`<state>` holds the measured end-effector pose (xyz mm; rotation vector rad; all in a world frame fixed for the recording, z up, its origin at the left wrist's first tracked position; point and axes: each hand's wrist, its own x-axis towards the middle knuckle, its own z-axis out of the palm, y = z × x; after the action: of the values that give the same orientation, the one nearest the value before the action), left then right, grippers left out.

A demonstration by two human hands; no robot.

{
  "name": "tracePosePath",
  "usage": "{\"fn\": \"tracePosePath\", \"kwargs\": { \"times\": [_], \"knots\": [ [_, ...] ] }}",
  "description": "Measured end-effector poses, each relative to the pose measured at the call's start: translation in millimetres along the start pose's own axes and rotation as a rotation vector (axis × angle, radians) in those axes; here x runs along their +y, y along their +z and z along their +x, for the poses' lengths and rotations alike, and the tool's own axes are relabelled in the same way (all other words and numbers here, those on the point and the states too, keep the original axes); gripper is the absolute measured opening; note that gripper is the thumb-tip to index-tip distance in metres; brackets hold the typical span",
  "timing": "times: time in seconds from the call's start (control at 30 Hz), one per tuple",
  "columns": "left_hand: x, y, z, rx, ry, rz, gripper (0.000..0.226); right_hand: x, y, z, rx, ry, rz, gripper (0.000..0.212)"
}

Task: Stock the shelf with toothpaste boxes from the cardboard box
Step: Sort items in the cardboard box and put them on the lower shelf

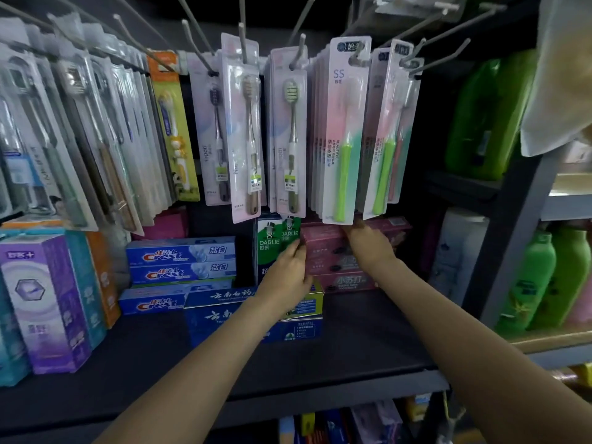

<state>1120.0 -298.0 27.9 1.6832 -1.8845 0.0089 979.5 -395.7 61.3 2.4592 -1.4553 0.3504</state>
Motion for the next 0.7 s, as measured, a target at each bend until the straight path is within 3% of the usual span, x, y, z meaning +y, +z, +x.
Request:
{"fn": "tracePosePath", "kwargs": {
  "times": [0.23,0.6,0.7],
  "knots": [
    [-2.8,10.8,6.7,-0.069,-0.052,0.054,0.058,-10.0,24.0,-3.3,0.015,0.095,0.114,0.071],
    [-3.6,8.6,-3.7,-0.096,-0.048,0.025,0.057,-11.5,24.2,-5.4,0.083,0.080,-0.049,0.073],
    [-5.0,1.0,-8.7,-0.024,-0.042,0.029,0.050,-5.5,24.9,-18.1,0.180,0.064,-0.043,0.080]
  ]
}}
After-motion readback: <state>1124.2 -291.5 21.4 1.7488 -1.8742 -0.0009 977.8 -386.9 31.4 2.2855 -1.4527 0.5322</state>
